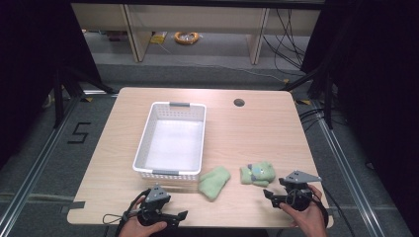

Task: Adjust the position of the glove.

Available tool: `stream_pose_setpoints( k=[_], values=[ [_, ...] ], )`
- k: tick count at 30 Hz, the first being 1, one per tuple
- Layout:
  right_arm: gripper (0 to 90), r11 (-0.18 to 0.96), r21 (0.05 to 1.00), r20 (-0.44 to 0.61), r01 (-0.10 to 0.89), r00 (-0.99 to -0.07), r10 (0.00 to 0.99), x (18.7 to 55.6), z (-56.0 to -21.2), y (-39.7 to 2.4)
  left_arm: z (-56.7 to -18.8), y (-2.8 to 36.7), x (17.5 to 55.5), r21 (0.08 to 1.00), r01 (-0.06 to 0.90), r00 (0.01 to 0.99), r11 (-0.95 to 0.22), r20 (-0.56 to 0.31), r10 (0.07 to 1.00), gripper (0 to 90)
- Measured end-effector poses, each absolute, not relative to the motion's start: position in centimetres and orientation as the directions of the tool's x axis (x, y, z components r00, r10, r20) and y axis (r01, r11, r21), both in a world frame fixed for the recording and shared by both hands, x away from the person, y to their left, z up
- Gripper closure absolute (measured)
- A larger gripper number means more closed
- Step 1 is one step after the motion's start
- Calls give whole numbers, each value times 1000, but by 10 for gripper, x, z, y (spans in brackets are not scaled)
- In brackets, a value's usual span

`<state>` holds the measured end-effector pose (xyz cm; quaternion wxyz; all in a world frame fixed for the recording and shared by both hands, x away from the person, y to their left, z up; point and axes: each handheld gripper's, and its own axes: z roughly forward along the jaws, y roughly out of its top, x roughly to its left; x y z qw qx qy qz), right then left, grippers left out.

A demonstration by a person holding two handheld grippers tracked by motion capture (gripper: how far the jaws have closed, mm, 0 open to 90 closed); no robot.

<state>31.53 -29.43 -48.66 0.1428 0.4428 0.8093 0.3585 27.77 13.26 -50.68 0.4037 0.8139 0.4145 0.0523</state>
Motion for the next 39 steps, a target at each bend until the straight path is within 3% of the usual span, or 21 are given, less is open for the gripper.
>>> stream_pose_setpoints(
  k=[4, 7, 15, 16, 21, 27, 39],
  values=[
    [305, 376, 717, 44, 588, -576, 816, 314, -486, -292, -507, 133, 278, 708, 620, 659, -338, -237, 714, 163],
    [324, 355, 710, 77, 609, -567, 820, 312, -484, -288, -507, 133, 278, 707, 621, 659, -339, -236, 714, 163],
    [386, 408, 731, 41, 547, -632, 774, 311, -473, -277, -507, 132, 277, 710, 618, 654, -336, -228, 721, 163],
    [403, 432, 750, 9, 501, -660, 751, 313, -469, -273, -507, 133, 278, 707, 621, 658, -338, -236, 715, 163],
    [452, 440, 747, 44, 499, -697, 715, 313, -462, -257, -507, 132, 278, 710, 626, 648, -321, -244, 722, 163],
    [512, 511, 751, 4, 419, -776, 631, 319, -457, -230, -507, 132, 279, 711, 625, 649, -322, -244, 720, 163],
    [599, 579, 724, -15, 374, -831, 556, 341, -459, -188, -506, 133, 278, 716, 621, 649, -319, -242, 721, 163]
  ],
)
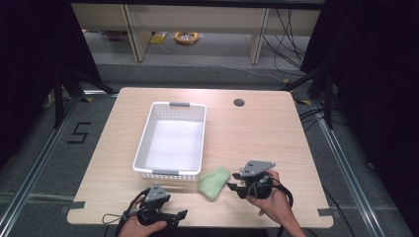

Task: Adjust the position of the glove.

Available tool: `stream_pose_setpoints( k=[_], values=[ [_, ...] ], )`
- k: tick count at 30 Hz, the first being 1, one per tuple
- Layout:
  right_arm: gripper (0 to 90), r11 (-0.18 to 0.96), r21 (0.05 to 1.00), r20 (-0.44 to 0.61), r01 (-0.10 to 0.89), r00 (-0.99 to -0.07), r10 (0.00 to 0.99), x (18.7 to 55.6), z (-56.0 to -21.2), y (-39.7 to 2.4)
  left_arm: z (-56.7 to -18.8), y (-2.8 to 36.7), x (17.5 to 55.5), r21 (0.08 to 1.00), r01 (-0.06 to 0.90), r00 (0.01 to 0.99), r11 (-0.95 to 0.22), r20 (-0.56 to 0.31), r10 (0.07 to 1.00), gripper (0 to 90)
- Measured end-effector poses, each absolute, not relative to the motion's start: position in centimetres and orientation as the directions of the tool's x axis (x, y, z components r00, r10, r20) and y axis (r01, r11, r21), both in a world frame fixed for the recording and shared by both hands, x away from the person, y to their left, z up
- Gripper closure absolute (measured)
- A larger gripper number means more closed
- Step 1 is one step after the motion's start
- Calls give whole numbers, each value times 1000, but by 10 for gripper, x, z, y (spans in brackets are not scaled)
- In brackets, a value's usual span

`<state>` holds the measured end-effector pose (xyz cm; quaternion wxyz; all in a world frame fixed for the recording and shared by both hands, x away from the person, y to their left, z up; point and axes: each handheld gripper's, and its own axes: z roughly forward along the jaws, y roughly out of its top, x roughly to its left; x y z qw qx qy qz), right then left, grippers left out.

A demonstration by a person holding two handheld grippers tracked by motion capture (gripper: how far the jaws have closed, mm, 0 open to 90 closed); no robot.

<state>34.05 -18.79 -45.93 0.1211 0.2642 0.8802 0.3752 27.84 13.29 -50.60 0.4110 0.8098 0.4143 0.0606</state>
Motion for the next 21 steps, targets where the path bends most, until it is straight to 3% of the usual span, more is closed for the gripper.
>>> stream_pose_setpoints(
  k=[21],
  values=[
    [635, 614, 673, 27, 412, -843, 537, 380, -482, -144, -506, 133, 278, 714, 623, 651, -320, -246, 718, 163]
  ],
)
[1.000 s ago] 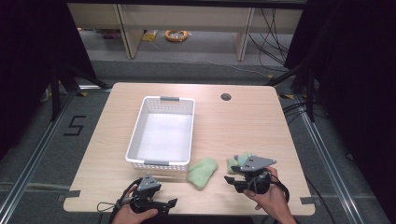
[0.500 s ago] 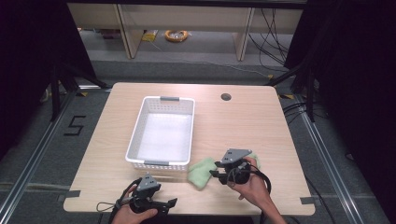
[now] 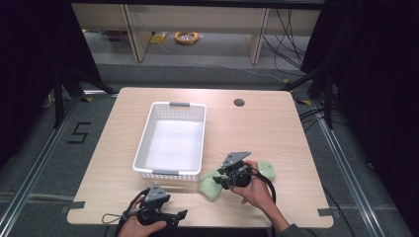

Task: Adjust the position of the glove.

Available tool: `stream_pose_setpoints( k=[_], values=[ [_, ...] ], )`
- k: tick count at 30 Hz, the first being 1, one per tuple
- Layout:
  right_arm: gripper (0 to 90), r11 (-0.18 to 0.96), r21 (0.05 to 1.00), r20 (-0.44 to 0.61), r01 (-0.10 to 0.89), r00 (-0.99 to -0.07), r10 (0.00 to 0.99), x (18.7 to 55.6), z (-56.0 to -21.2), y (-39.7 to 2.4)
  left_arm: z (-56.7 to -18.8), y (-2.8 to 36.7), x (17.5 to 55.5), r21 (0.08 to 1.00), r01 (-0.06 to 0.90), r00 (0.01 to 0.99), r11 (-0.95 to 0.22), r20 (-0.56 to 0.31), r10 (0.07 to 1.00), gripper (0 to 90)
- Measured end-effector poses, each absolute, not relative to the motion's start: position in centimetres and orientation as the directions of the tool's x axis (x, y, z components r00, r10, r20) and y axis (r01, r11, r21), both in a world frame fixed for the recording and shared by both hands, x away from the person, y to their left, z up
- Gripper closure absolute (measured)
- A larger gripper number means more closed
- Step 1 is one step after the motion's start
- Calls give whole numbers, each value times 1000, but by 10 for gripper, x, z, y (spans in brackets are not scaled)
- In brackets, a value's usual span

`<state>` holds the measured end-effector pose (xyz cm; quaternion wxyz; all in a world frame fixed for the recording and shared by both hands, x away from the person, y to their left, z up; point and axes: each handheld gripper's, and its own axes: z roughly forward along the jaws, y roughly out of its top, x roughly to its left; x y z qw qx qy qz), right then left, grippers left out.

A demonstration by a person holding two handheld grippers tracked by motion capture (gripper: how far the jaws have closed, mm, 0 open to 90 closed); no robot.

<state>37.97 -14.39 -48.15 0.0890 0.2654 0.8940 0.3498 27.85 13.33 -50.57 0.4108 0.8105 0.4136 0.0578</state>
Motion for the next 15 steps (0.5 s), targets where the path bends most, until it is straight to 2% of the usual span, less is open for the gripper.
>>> stream_pose_setpoints(
  k=[6, 7, 11, 15],
  values=[
    [688, 638, 622, 70, 455, -843, 533, 388, -492, -140, -505, 134, 278, 715, 623, 650, -318, -247, 719, 163],
    [702, 622, 616, 84, 483, -826, 558, 387, -494, -140, -505, 134, 278, 715, 623, 650, -318, -247, 719, 163],
    [745, 603, 624, 93, 497, -813, 574, 385, -496, -139, -505, 134, 278, 715, 617, 656, -328, -237, 717, 163],
    [849, 603, 648, 74, 464, -827, 557, 386, -500, -140, -505, 134, 278, 715, 617, 655, -328, -237, 717, 163]
  ],
)
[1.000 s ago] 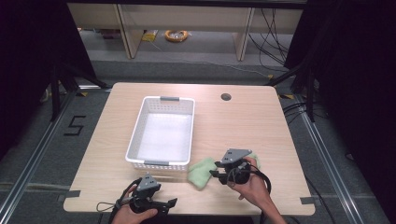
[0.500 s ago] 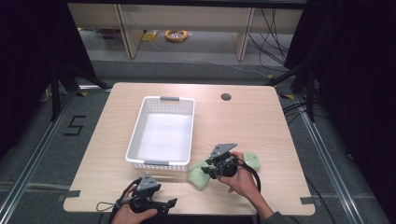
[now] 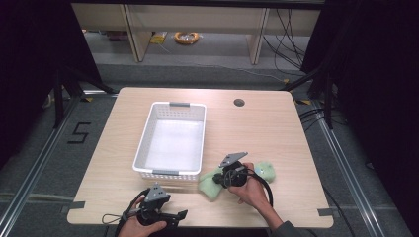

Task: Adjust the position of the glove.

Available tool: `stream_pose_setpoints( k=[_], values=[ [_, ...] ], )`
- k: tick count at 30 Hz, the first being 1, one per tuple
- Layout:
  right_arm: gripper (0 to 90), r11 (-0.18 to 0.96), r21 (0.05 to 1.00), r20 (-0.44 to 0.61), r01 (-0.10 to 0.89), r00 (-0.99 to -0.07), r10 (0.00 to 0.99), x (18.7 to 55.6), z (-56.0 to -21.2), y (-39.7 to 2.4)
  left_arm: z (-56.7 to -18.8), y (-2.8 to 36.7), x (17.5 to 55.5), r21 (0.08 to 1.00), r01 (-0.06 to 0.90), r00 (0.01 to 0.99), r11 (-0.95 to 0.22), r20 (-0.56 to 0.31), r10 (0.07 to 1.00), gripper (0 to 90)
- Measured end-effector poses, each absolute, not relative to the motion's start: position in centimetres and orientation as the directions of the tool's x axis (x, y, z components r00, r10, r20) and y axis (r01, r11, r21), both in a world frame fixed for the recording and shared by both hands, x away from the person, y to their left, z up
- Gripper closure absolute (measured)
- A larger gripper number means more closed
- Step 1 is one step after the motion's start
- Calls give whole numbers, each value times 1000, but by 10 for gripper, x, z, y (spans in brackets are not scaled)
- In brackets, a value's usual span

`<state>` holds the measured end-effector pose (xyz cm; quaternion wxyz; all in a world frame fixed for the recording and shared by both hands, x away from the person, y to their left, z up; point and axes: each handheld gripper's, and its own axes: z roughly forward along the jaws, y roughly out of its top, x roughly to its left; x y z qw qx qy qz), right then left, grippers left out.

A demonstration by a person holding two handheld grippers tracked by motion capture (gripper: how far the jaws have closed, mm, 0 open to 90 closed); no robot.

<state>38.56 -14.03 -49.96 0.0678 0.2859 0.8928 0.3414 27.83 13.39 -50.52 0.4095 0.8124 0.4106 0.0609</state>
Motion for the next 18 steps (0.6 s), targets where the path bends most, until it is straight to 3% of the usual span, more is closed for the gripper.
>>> stream_pose_setpoints(
  k=[12, 18],
  values=[
    [890, 518, 710, 122, 477, -808, 576, 367, -484, -152, -503, 134, 277, 723, 616, 650, -312, -242, 720, 163],
    [890, 443, 739, 169, 507, -776, 607, 339, -469, -173, -503, 133, 277, 728, 617, 643, -299, -247, 725, 163]
  ],
)
